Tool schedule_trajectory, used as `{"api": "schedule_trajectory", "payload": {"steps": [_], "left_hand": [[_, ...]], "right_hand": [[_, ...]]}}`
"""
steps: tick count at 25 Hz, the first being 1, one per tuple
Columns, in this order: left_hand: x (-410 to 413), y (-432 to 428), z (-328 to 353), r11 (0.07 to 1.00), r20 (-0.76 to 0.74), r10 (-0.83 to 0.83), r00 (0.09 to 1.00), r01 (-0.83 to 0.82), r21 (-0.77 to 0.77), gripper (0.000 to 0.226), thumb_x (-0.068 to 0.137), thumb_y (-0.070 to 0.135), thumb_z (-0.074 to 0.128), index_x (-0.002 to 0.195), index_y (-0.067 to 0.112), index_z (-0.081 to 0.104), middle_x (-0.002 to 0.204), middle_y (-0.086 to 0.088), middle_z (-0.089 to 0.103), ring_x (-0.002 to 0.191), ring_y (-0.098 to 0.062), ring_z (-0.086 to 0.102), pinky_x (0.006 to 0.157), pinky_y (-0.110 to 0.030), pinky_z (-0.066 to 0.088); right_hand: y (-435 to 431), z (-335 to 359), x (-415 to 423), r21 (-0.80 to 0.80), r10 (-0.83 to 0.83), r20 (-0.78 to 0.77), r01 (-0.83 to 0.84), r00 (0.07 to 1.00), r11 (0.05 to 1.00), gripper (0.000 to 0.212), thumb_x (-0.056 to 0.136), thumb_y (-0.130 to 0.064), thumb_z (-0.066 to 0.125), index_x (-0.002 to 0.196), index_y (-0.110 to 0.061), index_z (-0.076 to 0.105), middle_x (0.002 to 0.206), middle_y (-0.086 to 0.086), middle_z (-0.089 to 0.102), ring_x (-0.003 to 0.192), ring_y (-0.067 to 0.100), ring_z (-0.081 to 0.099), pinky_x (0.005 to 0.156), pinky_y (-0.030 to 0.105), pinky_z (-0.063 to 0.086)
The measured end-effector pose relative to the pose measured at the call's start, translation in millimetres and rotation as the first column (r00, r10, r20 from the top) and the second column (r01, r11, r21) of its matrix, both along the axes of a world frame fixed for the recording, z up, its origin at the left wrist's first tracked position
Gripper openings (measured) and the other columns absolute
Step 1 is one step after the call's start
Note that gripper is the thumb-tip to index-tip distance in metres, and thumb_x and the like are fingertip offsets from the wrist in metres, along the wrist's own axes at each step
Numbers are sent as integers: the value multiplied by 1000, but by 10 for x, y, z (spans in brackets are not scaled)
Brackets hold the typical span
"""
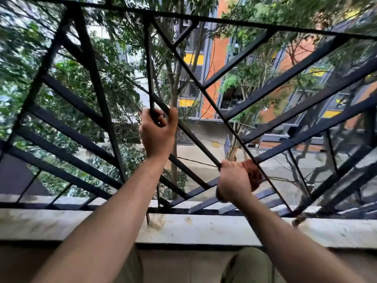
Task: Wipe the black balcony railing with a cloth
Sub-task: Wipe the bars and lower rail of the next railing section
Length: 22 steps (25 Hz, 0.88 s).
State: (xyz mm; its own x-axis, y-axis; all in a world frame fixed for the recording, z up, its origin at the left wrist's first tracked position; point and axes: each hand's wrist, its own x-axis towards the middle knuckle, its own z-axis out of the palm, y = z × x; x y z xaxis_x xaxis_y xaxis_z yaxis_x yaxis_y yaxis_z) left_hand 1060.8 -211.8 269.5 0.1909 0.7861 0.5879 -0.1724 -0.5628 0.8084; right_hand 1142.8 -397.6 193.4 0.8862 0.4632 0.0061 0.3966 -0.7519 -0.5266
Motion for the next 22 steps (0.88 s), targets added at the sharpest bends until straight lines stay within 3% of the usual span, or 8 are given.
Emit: {"api": "schedule_trajectory", "payload": {"steps": [2, 5, 7, 9, 11, 14, 19, 22], "left_hand": [[12, 18, -5, 999, 9, 32, 999, -32, -3, 47, 82, 64, 60, 88, 18, 51, 69, 10, 52, 54, 3, 51, 56, -8, 42], [9, 27, -16, 1000, -4, -25, 1000, 25, -10, 50, 81, 64, 61, 91, 15, 52, 69, 11, 51, 54, 3, 53, 54, -11, 44], [-39, 19, -6, 997, -20, -74, 997, 74, -8, 51, 81, 61, 62, 93, 12, 53, 70, 11, 51, 56, 4, 54, 54, -11, 44], [-95, 61, -2, 984, -19, -175, 984, 175, -23, 53, 82, 62, 59, 95, 11, 52, 74, 6, 55, 58, 2, 54, 56, -11, 45], [-149, 127, -88, 928, 16, -357, 934, 356, -111, 56, 89, 67, 51, 97, 12, 54, 82, -8, 62, 64, -9, 58, 58, -20, 50], [-225, 255, -427, 739, 111, -548, 829, 542, -399, 70, 97, 67, 30, 105, 6, 63, 99, -13, 72, 82, -25, 66, 77, -32, 52], [-327, 283, -856, 662, -47, -624, 780, 495, -562, 86, 93, 73, 14, 118, 13, 70, 118, 3, 73, 108, -15, 63, 96, -35, 42], [-305, 302, -784, 575, 38, -650, 759, 523, -629, 75, 102, 62, 14, 136, 12, 57, 138, -1, 62, 124, -7, 57, 112, -34, 37]], "right_hand": [[-39, 92, -127, 323, 73, -229, 5, 971, 946, 27, 103, -14, 37, 119, -16, 59, 105, -7, 68, 92, 4, 69, 94, 27, 54], [-460, -25, 247, -185, 362, 373, -314, 854, 931, 51, 97, -3, 33, 146, -2, 48, 145, 10, 55, 137, 20, 50, 123, 28, 20], [-509, -106, 475, -344, 332, 532, -160, 779, 925, 54, 97, -12, 28, 145, 4, 49, 146, 24, 52, 139, 37, 48, 123, 44, 25], [-154, -192, 229, -8, -4, 261, 7, 965, 1000, 44, 95, -12, 38, 133, -1, 57, 134, 22, 62, 127, 36, 56, 118, 47, 37], [297, -167, -145, 569, -276, -293, 399, 915, 719, 33, 87, -8, 50, 115, -22, 61, 113, 12, 69, 102, 27, 66, 96, 48, 54], [642, -162, -438, 821, -68, -444, 436, 893, 368, 62, 80, 5, 41, 119, -38, 61, 119, 6, 71, 97, 28, 73, 80, 59, 60], [634, -528, -705, 520, -95, 442, -168, 892, 837, 90, 73, 9, 47, 159, -7, 26, 171, 9, 6, 158, 27, 7, 127, 43, 18], [754, -883, -840, 444, -220, 63, 170, 973, 880, 105, 67, 18, 58, 161, -13, 21, 170, 3, 3, 157, 20, 7, 126, 41, 22]]}}
